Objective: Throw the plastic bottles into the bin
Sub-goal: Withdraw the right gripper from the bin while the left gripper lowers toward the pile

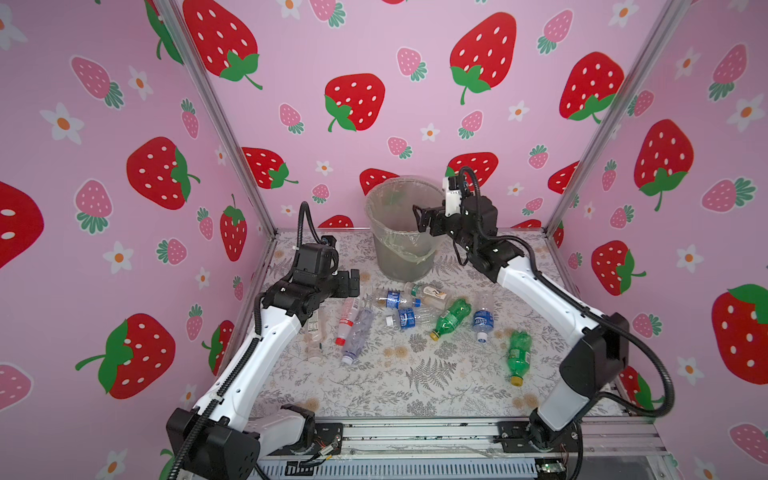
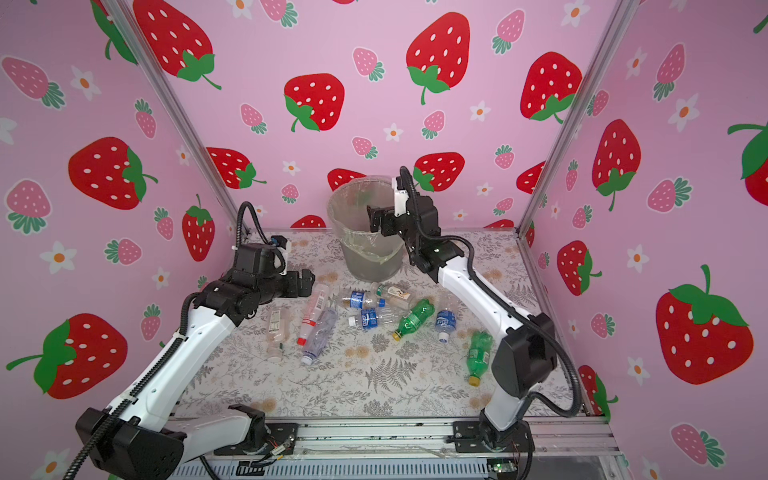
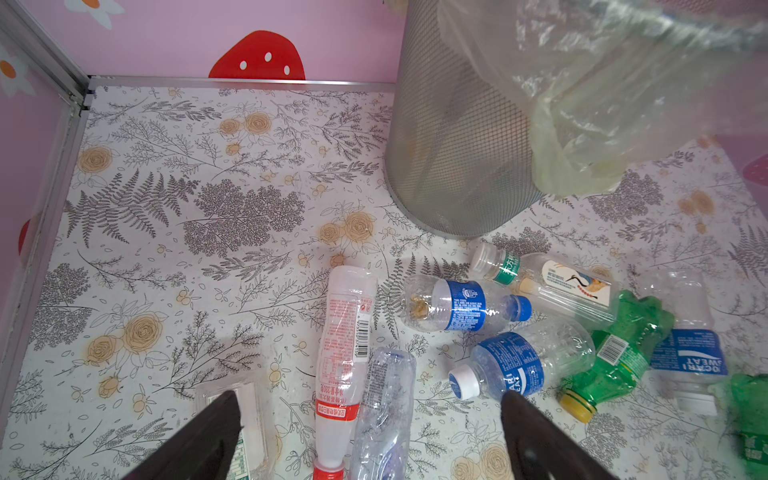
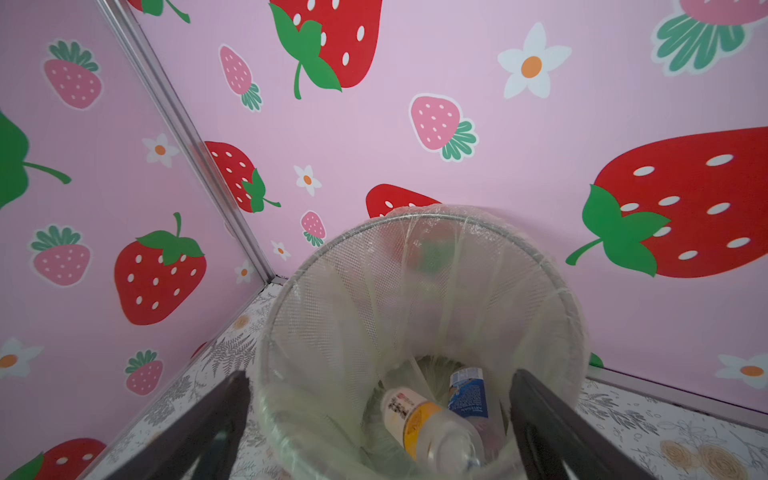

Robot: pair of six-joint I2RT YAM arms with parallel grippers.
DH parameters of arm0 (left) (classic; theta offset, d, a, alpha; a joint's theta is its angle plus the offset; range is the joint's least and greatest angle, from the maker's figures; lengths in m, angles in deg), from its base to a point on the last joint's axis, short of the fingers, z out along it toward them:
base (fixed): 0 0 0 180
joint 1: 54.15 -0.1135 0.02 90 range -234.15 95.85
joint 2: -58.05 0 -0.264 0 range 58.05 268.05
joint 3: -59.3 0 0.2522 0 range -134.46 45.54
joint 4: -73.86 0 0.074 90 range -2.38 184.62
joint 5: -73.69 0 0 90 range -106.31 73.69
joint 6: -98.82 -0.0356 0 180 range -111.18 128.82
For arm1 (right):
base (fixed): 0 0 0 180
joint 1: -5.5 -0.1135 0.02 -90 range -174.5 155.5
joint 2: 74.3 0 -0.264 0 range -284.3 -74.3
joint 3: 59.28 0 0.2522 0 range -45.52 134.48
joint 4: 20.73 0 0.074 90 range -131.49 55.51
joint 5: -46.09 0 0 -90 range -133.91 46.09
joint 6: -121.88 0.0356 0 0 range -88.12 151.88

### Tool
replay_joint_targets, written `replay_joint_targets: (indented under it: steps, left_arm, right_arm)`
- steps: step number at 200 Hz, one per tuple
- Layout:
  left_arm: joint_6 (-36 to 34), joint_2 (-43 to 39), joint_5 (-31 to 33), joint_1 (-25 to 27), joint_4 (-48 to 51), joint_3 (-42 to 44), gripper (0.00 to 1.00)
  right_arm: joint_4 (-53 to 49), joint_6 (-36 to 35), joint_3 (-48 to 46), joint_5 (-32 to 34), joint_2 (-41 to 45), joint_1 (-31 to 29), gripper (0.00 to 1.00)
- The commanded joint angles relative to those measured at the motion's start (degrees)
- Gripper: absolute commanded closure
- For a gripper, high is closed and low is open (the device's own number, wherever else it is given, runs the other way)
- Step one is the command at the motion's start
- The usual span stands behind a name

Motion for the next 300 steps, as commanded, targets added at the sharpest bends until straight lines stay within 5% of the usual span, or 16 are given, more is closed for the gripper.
replay_joint_targets:
  steps: [1,93,138,188,253,300]
  left_arm:
    - [0.79,-0.55,-1.66,-0.44,-0.12,0.72,0.01]
    - [2.11,-2.39,-3.41,-0.60,-1.60,1.90,0.01]
    - [2.24,-0.55,-5.31,-0.70,-1.80,1.87,0.01]
    - [2.20,2.76,-5.47,-0.70,-2.35,2.72,0.01]
    - [8.50,3.76,-8.85,1.07,-4.87,7.25,0.01]
    - [11.35,3.60,0.44,8.27,-0.78,11.38,0.01]
  right_arm:
    - [4.28,0.21,-7.02,2.61,8.55,-0.10,0.01]
    - [-1.47,6.44,-29.82,7.99,26.65,-0.01,0.01]
    - [-2.87,5.76,-35.05,11.78,27.22,0.16,0.01]
    - [-5.87,4.96,-35.65,8.92,24.16,0.43,0.01]
    - [-2.20,2.25,-40.91,10.00,27.94,1.34,0.01]
    - [-3.34,-1.63,-41.38,8.00,28.24,2.72,0.01]
